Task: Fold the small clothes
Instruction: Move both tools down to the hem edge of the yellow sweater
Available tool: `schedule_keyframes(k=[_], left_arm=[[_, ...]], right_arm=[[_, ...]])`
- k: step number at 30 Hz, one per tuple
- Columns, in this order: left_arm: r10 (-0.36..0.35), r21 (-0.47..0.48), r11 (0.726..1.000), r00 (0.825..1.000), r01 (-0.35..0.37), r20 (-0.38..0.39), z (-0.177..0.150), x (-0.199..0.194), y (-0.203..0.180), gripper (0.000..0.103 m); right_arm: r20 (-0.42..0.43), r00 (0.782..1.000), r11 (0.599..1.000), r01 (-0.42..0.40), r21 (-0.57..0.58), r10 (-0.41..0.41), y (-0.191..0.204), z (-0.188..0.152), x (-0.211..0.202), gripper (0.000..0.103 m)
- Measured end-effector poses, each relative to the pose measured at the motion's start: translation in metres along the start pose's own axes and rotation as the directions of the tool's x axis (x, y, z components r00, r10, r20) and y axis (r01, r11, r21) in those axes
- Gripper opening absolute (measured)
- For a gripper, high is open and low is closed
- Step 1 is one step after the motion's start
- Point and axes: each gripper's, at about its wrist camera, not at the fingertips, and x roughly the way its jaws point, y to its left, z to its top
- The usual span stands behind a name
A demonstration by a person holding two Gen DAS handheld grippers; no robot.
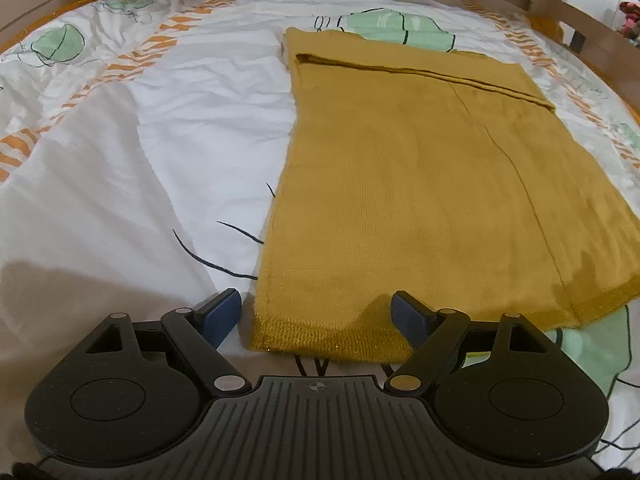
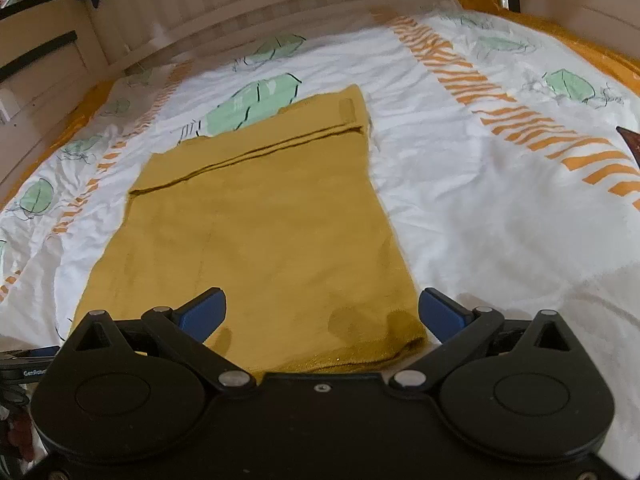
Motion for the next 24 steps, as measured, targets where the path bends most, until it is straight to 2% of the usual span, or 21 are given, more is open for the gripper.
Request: schedule_keyframes(k=[7, 24], left_arm=[[-0.023, -0.013, 1.000, 1.000, 0.023, -0.011, 0.002, 0.004, 0.003, 0.082], [-0.071, -0.025, 0.997, 0.997, 0.071, -0.026, 0.006, 0.010, 0.006, 0.082]], right_arm=[[-0.034, 0.999, 0.998, -0.014, 0.054, 0.016, -0.010, 0.005, 0.008, 0.102], [-0.062, 0.998, 0.999, -0.011, 0.042, 0.014, -0.012, 0.012, 0.016, 0.102]])
